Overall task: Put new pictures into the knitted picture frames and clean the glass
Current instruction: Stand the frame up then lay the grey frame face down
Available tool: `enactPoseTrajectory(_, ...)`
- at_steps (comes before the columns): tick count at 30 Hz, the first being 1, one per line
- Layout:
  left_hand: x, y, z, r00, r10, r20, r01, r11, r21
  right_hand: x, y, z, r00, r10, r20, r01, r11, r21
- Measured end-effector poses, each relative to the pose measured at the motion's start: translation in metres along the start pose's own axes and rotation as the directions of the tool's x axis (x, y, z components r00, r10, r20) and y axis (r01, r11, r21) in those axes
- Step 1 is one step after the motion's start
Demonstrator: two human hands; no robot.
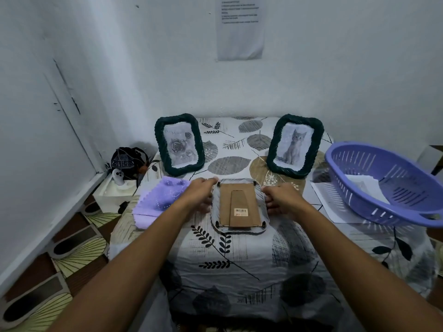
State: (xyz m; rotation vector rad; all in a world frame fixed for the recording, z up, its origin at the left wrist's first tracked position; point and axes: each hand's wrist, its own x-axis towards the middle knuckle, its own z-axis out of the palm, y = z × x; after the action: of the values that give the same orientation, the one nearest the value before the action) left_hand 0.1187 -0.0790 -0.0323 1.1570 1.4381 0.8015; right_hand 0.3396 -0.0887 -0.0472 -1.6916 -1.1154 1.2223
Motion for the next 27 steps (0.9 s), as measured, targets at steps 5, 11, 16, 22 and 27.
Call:
enactPoseTrajectory(5,0.004,0.001,-0.01,0.996,-0.087,0.001,0.087,0.99,-0.112,0.002,-0.005,0.009,1.0,0.029,0.012,-0.029,0.999,0.014)
enactPoseTrajectory(11,0.006,0.002,-0.031,0.985,-0.164,0.047,0.17,0.97,-0.172,-0.001,-0.01,0.025,0.998,0.035,0.051,-0.036,0.999,0.02)
enactPoseTrajectory(16,0.012,-0.003,-0.048,0.981,-0.183,0.07,0.193,0.964,-0.183,-0.007,-0.017,0.034,0.996,0.037,0.081,-0.04,0.999,0.029)
enactPoseTrajectory(22,0.01,-0.003,-0.056,0.982,-0.165,0.094,0.179,0.969,-0.17,-0.01,-0.019,0.04,0.995,0.033,0.092,-0.035,0.999,0.016)
enactPoseTrajectory(27,0.006,-0.002,-0.045,0.999,0.034,-0.023,-0.036,0.997,-0.066,-0.011,-0.018,0.041,0.994,-0.079,0.071,0.086,0.991,-0.102)
